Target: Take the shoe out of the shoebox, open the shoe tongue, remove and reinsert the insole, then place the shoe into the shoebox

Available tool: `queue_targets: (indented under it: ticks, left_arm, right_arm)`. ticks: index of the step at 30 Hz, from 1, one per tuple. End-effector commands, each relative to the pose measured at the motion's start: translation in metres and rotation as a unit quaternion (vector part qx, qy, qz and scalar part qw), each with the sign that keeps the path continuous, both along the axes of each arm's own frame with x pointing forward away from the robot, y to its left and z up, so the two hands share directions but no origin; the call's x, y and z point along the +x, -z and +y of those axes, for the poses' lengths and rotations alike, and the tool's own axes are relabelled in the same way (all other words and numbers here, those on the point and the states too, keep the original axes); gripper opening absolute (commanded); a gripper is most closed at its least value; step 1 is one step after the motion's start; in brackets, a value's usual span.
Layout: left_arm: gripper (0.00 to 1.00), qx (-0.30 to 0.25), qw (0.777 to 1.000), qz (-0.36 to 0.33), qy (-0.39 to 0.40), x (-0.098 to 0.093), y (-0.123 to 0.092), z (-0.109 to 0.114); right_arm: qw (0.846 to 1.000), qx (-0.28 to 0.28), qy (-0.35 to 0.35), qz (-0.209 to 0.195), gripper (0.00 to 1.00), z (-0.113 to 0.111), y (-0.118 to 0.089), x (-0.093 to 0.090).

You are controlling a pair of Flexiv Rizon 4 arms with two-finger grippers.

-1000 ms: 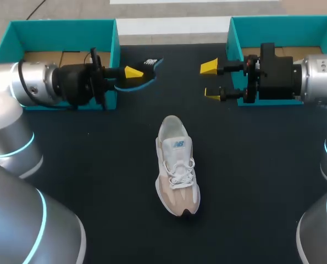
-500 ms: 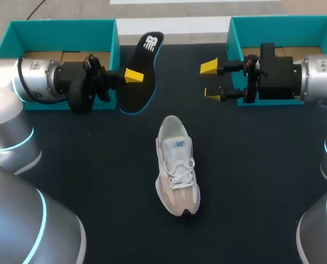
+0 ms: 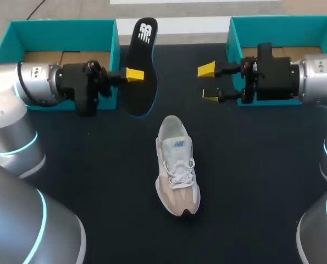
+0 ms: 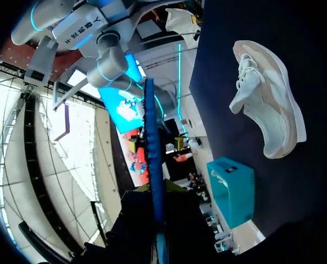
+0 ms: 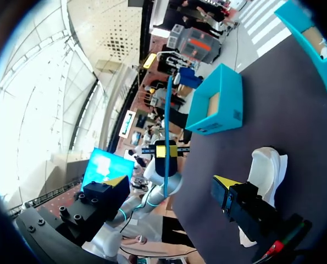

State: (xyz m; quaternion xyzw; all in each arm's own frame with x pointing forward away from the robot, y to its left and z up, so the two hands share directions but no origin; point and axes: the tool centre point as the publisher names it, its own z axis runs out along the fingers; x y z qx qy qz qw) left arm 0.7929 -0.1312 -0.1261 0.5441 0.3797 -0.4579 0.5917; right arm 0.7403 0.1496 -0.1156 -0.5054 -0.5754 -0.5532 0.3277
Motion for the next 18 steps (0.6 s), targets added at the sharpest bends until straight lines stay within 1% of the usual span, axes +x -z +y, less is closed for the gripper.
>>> queue_targets:
  ticks: [1,8,12,16,18]
  left_arm:
    - [0.00,0.005,1.000,0.007,-0.024,-0.007,-0.002,-0.001]
    - [0.00,0.008,0.999,0.014,-0.038,-0.003,-0.004,-0.011]
    - [0.00,0.011,0.999,0.009,-0.033,-0.004,-0.004,-0.018]
    - [0.00,0.019,0.999,0.006,-0.029,-0.007,-0.005,-0.022]
    - [0.00,0.026,0.999,0.006,-0.040,-0.007,-0.004,-0.023]
  right_arm:
    - [1.000,-0.004,-0.003,-0.007,1.00,0.016,0.005,0.003]
    - [0.999,-0.011,-0.032,-0.040,1.00,0.040,0.008,-0.001]
    - [0.999,-0.004,-0.043,-0.017,1.00,0.051,0.010,-0.002]
    - [0.999,-0.004,-0.043,-0.017,1.00,0.051,0.010,-0.002]
    - [0.999,-0.004,-0.043,-0.017,1.00,0.051,0.010,-0.002]
